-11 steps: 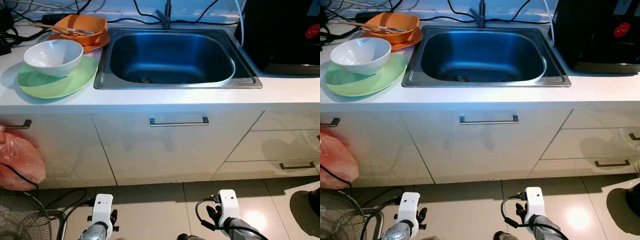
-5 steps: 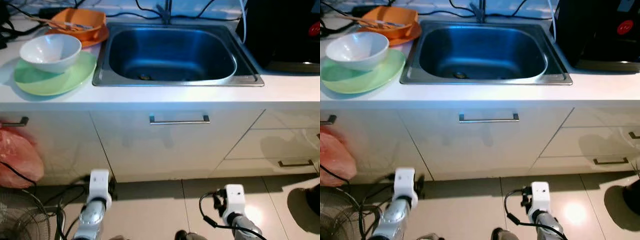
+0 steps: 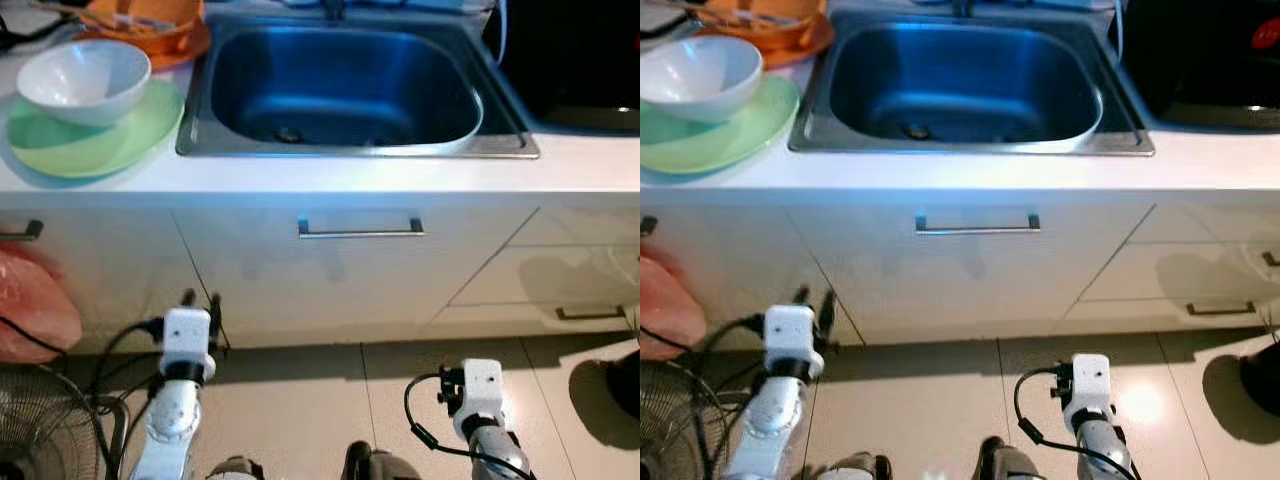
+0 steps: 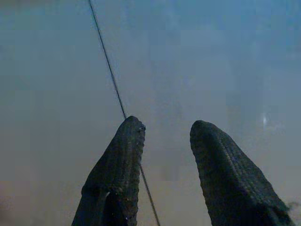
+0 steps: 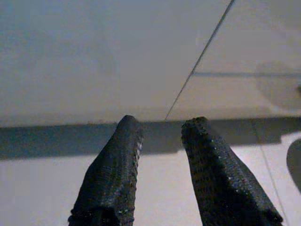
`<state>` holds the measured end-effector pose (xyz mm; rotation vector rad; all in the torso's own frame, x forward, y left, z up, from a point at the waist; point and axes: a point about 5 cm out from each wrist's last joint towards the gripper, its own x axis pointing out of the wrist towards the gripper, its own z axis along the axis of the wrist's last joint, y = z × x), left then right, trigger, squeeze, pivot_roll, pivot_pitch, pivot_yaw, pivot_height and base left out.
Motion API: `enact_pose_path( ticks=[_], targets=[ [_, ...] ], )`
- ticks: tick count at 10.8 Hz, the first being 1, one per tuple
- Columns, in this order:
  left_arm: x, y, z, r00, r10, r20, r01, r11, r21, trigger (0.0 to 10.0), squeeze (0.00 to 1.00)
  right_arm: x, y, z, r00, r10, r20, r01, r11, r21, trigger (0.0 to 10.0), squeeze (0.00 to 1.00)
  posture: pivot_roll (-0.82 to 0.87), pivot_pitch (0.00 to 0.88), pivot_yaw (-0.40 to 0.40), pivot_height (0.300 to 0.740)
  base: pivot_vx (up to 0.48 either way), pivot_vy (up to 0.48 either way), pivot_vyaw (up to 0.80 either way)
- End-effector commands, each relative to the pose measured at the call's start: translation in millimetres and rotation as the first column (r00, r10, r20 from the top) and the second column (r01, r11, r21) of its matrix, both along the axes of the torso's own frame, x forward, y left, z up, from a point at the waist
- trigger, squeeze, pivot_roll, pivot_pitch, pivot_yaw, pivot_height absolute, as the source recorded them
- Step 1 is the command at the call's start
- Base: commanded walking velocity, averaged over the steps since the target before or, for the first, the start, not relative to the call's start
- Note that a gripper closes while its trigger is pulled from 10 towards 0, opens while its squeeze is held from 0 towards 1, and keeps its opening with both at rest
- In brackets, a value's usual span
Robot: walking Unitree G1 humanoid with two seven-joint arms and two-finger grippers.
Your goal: Kitchen organization
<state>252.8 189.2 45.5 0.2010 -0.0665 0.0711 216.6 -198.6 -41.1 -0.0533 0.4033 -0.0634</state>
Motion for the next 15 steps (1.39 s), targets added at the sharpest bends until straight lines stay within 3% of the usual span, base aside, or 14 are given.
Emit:
enact_pose_path(
  ticks=[1,2,3,4,5,7,10,12,14,15],
  targets=[
    [-1.4,0.9,1.5,1.000,0.003,-0.004,-0.003,0.999,0.041,10.0,0.00,21.4,-20.0,30.9,0.981,-0.011,0.192,0.016,1.000,-0.024,10.0,0.00,0.13,0.222,-0.051,0.740,0.000,0.000,0.00],
    [4.5,3.1,13.3,1.000,0.020,-0.004,-0.019,0.982,0.186,10.0,0.00,45.7,-32.5,72.4,0.922,0.013,0.388,0.009,0.998,-0.055,10.0,0.00,0.13,0.225,-0.052,0.740,0.000,0.000,0.00],
    [8.9,-3.4,36.3,0.997,0.005,0.076,-0.026,0.960,0.278,10.0,0.00,52.8,-27.0,93.3,0.881,0.027,0.472,0.006,0.998,-0.067,10.0,0.00,0.13,0.224,-0.053,0.740,0.000,0.000,0.00],
    [16.3,-27.7,65.1,0.985,-0.030,0.169,-0.016,0.964,0.264,10.0,0.00,61.1,-23.7,120.5,0.827,0.030,0.561,0.012,0.997,-0.071,10.0,0.00,0.13,0.224,-0.053,0.740,0.000,0.000,0.00],
    [17.0,-29.7,86.6,0.963,-0.017,0.267,-0.022,0.990,0.141,10.0,0.00,68.2,-21.5,141.8,0.782,0.032,0.623,0.019,0.997,-0.076,10.0,0.00,0.12,0.225,-0.055,0.740,0.000,0.000,0.00],
    [15.2,-24.9,118.8,0.936,-0.013,0.351,-0.013,0.997,0.071,10.0,0.00,70.8,-14.3,166.7,0.733,0.042,0.679,0.006,0.998,-0.068,10.0,0.00,0.13,0.225,-0.055,0.740,0.000,0.000,0.00],
    [18.3,-33.6,157.9,0.902,-0.061,0.428,0.023,0.995,0.092,10.0,0.00,77.4,-7.4,208.7,0.667,0.035,0.745,-0.006,0.999,-0.042,10.0,0.00,0.13,0.224,-0.058,0.740,0.000,0.000,0.00],
    [25.2,-40.9,168.6,0.889,-0.101,0.446,0.066,0.994,0.093,10.0,0.00,85.7,0.1,224.2,0.643,0.043,0.765,-0.035,0.999,-0.027,10.0,0.00,0.13,0.216,-0.057,0.740,0.000,0.000,0.00],
    [35.6,-44.6,181.7,0.880,-0.109,0.462,0.085,0.994,0.073,10.0,0.00,98.2,16.8,239.7,0.627,0.076,0.775,-0.101,0.995,-0.016,10.0,0.00,0.13,0.207,-0.058,0.740,0.000,0.000,0.00],
    [49.9,-47.6,193.7,0.875,-0.113,0.471,0.101,0.994,0.052,10.0,0.00,111.5,38.3,250.5,0.622,0.104,0.776,-0.170,0.985,0.004,10.0,0.00,0.15,0.190,-0.058,0.740,0.000,0.000,0.00]
  ],
)
